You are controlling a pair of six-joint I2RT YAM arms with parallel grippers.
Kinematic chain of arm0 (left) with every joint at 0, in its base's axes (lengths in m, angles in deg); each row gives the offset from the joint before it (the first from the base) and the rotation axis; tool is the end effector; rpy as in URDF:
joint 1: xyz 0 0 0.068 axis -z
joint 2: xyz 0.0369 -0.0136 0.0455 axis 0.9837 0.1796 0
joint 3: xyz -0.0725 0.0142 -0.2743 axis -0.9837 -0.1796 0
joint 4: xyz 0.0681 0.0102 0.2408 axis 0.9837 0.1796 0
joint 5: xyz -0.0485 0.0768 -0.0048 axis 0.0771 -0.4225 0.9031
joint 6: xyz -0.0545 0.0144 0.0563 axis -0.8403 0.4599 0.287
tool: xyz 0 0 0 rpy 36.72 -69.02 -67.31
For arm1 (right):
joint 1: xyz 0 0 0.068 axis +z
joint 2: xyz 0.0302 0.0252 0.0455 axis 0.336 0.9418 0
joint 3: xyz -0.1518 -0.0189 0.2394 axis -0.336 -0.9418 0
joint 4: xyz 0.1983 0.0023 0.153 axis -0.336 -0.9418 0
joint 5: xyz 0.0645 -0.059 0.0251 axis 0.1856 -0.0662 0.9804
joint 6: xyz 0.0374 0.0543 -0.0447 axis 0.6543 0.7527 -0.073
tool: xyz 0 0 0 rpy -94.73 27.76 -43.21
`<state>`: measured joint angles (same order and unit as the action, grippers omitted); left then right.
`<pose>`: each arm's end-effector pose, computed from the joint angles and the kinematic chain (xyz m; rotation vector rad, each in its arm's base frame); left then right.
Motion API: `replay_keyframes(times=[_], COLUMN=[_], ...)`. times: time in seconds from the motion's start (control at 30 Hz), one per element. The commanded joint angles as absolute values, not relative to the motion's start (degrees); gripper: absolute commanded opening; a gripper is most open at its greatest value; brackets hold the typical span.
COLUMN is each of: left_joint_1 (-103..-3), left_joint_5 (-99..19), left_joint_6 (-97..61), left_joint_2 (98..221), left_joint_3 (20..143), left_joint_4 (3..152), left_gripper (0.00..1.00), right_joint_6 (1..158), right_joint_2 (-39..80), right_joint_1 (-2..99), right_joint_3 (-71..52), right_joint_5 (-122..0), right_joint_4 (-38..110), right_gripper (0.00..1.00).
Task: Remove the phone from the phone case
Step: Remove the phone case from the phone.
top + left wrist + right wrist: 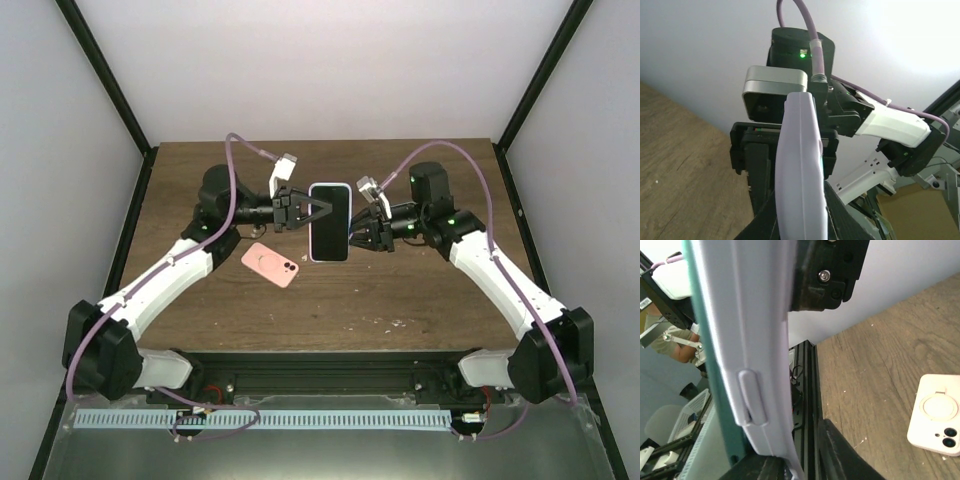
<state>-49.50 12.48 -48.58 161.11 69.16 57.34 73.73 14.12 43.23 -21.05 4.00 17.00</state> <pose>0.2334 -0.2047 0.3812 0.8179 1.6259 -1.7130 0.2201 0.1674 0.3501 -1.1420 1.6715 1.5595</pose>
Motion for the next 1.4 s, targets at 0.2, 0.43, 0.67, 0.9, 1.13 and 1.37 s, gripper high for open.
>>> replay_keyframes(times=[0.2, 0.43, 0.67, 0.9, 1.13, 1.37], left_joint_1=[-47.30, -50.13, -42.09, -18.81, -6.23, -6.00], left_joint_5=[5.12, -13.34, -42.89, -73.73, -85.93, -82.85], left_joint_6=[-49.82, -39.46, -26.22, -16.67, -8.52, -7.92], left_joint_2=[166.16, 162.92, 152.52, 152.44, 160.85, 160.99], left_joint_3=[66.44, 68.03, 60.91, 56.80, 59.02, 54.93], left_joint_4=[69.61, 83.29, 89.50, 90.76, 93.31, 87.89], left_gripper=[0.12, 0.56, 0.63, 0.56, 0.54, 0.54], right_joint_6=[75.28, 88.66, 97.22, 102.84, 105.27, 105.71], right_joint_2=[9.78, 10.84, 14.43, 19.74, 21.24, 24.21], right_joint_1=[43.08, 37.54, 37.24, 37.26, 37.31, 37.22], right_joint_3=[-28.95, -43.67, -49.41, -48.80, -42.78, -42.45], right_joint_5=[4.03, -2.43, -15.04, -18.46, -13.50, -14.52], right_joint_4=[34.35, 45.61, 48.52, 46.85, 32.35, 28.56], right_gripper=[0.01, 0.01, 0.01, 0.01, 0.01, 0.01])
